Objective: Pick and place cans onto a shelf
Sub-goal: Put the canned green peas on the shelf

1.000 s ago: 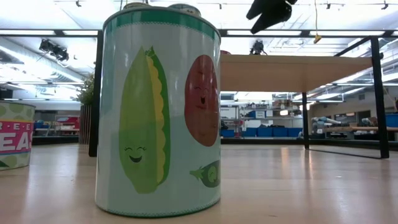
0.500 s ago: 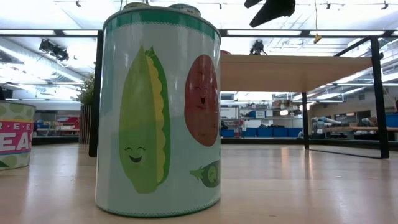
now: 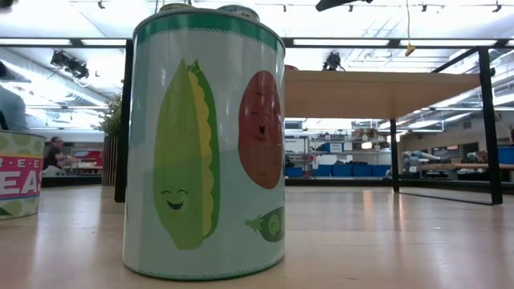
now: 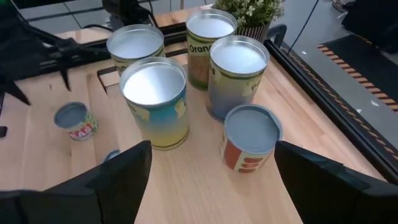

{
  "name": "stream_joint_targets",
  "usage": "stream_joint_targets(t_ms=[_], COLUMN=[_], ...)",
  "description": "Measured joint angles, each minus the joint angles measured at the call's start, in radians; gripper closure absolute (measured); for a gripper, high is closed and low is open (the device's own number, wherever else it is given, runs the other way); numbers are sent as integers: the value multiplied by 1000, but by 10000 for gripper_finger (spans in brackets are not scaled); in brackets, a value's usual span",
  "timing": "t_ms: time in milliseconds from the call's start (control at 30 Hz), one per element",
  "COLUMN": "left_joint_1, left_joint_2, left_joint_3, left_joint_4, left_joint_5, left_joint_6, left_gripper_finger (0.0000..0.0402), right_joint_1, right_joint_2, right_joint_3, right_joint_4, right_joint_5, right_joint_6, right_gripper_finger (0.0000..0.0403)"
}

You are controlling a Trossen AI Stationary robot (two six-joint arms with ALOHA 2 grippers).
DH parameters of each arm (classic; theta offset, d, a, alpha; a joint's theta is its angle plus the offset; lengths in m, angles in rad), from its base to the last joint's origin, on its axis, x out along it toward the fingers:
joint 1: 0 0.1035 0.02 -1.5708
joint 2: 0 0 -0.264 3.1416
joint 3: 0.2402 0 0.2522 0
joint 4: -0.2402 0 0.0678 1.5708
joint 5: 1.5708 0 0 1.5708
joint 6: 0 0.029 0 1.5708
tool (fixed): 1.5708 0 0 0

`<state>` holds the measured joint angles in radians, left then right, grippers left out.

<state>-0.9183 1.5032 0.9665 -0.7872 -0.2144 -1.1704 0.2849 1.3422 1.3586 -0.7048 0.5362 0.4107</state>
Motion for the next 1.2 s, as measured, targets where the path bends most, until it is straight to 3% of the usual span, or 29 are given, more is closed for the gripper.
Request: stream_joint_targets(t_ms=[233,500,767,1000,1200], left_joint_1=[38,71,108,129,168], left_joint_2=[2,26,83,80,27], left_joint_3=[-141,-158,-158,-152,-21], left_joint_4=[155,293,324,319,276], left_joint_5=[-59,-218,-189,-151,-30], left_joint_6=[-48,94,110,144,283], left_gripper_finger=[38,38,43,101,119], right_joint_1=[0,0,0,1,4], right_joint_2=[0,0,0,0,-2], right_joint_3=[0,0,0,0,0], right_joint_4=[0,0,0,0,-17], right_joint_5=[-1,-3,-3,-1,-36], right_joint_6=[6,27,49,83,88], right_gripper_finger=[56,56,56,56,56])
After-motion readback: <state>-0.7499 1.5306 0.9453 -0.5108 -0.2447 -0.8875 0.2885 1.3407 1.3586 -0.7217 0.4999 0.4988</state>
